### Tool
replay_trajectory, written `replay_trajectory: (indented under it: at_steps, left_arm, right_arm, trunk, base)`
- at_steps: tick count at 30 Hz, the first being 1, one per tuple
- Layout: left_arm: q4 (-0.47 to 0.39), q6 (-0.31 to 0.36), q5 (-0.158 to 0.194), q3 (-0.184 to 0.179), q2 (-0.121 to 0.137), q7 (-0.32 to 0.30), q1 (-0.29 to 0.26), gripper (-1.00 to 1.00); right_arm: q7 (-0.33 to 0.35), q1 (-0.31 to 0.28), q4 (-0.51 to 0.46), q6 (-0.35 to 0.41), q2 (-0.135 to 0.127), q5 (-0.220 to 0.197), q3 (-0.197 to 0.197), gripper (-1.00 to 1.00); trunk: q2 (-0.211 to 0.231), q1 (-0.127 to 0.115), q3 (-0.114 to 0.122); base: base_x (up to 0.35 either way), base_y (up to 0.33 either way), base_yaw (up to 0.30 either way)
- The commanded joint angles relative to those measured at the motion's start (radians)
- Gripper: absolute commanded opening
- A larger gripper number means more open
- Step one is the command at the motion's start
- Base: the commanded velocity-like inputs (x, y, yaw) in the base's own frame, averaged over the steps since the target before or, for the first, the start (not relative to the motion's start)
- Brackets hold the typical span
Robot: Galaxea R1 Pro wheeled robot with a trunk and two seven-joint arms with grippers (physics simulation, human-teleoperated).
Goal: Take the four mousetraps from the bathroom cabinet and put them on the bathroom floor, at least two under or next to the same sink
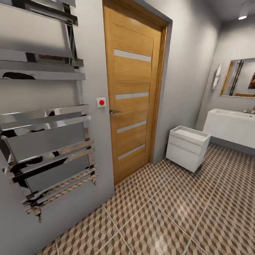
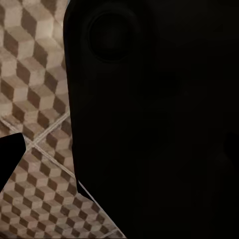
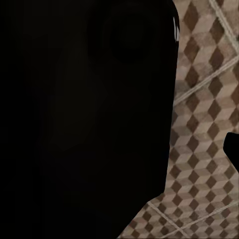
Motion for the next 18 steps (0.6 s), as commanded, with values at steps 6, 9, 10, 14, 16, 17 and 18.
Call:
replay_trajectory:
  at_steps: [6,9,10,14,16,17,18]
  left_arm:
    - [-0.004,0.005,0.001,-0.002,-0.020,-0.008,-0.002,1.00]
    - [-0.004,0.005,0.001,-0.002,-0.020,-0.008,0.001,1.00]
    - [-0.005,0.004,0.001,-0.002,-0.021,-0.008,0.001,1.00]
    - [-0.009,-0.006,0.000,-0.002,-0.024,-0.009,0.001,1.00]
    - [-0.011,-0.013,-0.001,-0.003,-0.025,-0.008,0.001,1.00]
    - [-0.015,-0.018,-0.001,-0.002,-0.025,-0.008,0.002,1.00]
    - [-0.017,-0.023,-0.001,-0.002,-0.024,-0.008,0.002,1.00]
  right_arm:
    - [0.009,0.004,-0.015,0.000,0.021,-0.005,-0.001,1.00]
    - [0.009,0.002,-0.017,-0.002,0.024,-0.004,-0.001,1.00]
    - [0.009,-0.001,-0.021,-0.005,0.028,-0.003,-0.001,1.00]
    - [0.007,-0.010,-0.044,-0.027,0.046,-0.003,0.000,1.00]
    - [0.007,-0.011,-0.055,-0.038,0.049,-0.003,0.000,1.00]
    - [0.007,-0.012,-0.061,-0.044,0.051,-0.003,0.000,1.00]
    - [0.006,-0.012,-0.067,-0.050,0.051,-0.003,0.000,1.00]
  trunk:
    - [-0.001,0.000,-0.001]
    - [-0.001,0.000,-0.001]
    - [-0.001,0.000,-0.001]
    - [-0.001,0.000,-0.001]
    - [-0.001,0.000,-0.001]
    - [-0.001,0.000,-0.001]
    - [-0.001,0.000,-0.001]
  base:
    - [0.000,0.000,0.000]
    - [0.000,0.000,0.000]
    - [0.000,0.000,0.000]
    - [0.000,0.000,0.000]
    - [0.000,0.000,0.000]
    - [0.000,0.000,0.000]
    - [0.000,0.000,0.000]
